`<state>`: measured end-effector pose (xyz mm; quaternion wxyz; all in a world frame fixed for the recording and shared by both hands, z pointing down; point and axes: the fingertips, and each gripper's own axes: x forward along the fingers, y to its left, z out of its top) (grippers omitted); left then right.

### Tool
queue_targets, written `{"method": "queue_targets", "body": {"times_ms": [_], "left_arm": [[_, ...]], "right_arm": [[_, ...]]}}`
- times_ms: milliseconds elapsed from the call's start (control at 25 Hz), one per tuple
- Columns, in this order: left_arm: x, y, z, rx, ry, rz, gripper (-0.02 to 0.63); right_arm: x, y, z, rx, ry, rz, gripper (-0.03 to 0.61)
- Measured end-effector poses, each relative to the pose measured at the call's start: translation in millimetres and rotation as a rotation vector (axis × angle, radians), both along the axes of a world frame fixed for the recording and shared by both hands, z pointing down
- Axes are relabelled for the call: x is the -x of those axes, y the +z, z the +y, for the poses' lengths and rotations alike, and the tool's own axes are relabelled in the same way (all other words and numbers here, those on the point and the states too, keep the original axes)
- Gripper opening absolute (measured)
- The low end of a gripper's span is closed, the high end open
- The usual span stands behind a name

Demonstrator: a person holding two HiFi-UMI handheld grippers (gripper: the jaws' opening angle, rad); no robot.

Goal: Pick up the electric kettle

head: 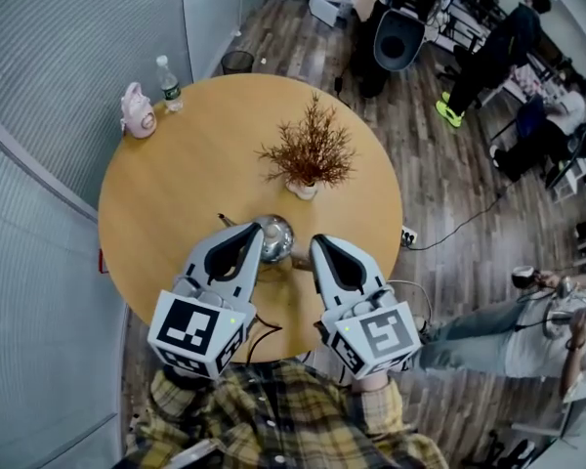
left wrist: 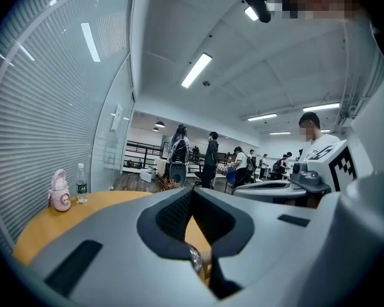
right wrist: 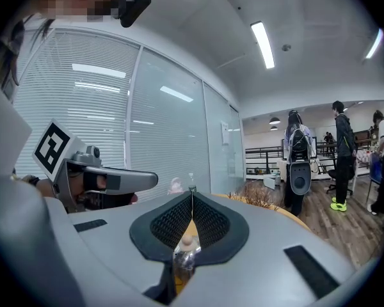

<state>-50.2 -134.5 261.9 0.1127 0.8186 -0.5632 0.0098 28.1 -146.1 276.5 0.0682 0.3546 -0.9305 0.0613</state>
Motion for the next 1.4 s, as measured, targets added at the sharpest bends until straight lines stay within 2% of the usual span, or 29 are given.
{"method": "queue_targets", "body": {"times_ms": [280,960,1400], "left_arm": [[2,2,-15,0.015,0.025,0.002,0.002],[9,12,-14,0.029,0.188,0.015,0.002],[16,43,-16,0.054,0.191,0.014,0.002]], "right_arm": [[-5,1,-13,0.004,0.042,0.002,0.032],[-22,8,-5,-0.03,0.298,0.011,0.034],[-37,55,2,0.016,0.349,0.022,0.037]]}}
